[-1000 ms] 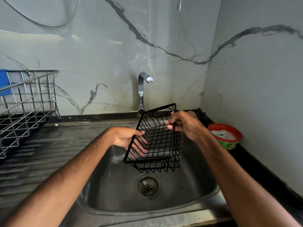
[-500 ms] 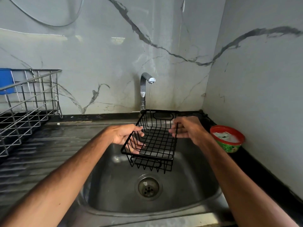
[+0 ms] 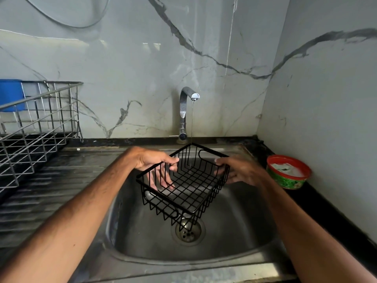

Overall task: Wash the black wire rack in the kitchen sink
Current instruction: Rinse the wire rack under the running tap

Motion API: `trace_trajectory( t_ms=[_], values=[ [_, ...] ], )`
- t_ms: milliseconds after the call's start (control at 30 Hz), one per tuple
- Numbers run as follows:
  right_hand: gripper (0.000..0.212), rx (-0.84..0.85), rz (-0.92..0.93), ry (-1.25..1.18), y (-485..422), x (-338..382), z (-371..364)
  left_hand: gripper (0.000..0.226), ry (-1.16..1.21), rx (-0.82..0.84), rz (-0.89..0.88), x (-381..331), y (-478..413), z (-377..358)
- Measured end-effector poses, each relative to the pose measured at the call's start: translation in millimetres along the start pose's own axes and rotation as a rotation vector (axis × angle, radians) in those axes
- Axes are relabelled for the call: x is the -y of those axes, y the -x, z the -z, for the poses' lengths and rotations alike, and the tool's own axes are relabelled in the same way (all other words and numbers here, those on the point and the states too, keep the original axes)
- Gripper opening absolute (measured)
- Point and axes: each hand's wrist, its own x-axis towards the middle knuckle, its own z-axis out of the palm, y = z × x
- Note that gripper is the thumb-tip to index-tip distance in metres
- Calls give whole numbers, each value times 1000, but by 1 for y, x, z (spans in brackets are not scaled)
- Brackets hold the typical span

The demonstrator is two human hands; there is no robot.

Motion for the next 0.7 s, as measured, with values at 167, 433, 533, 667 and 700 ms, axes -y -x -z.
trace_trajectory(
  t_ms=[167,433,533,667,700],
  values=[
    [42,140,-54,58,-7,-11,1,48,-75,-2,40,-4,6,-2],
    [53,167,-4,-89,-14,-10,-4,97,311,-151,-188,16,39,20],
    [54,159,29,-194,-18,-10,-11,100,446,-291,-259,26,47,28],
    [51,123,29,-291,-19,-10,-23,106,598,-383,-292,24,56,29],
    [51,116,34,-301,-19,-9,-25,106,637,-402,-291,21,56,27]
  ],
)
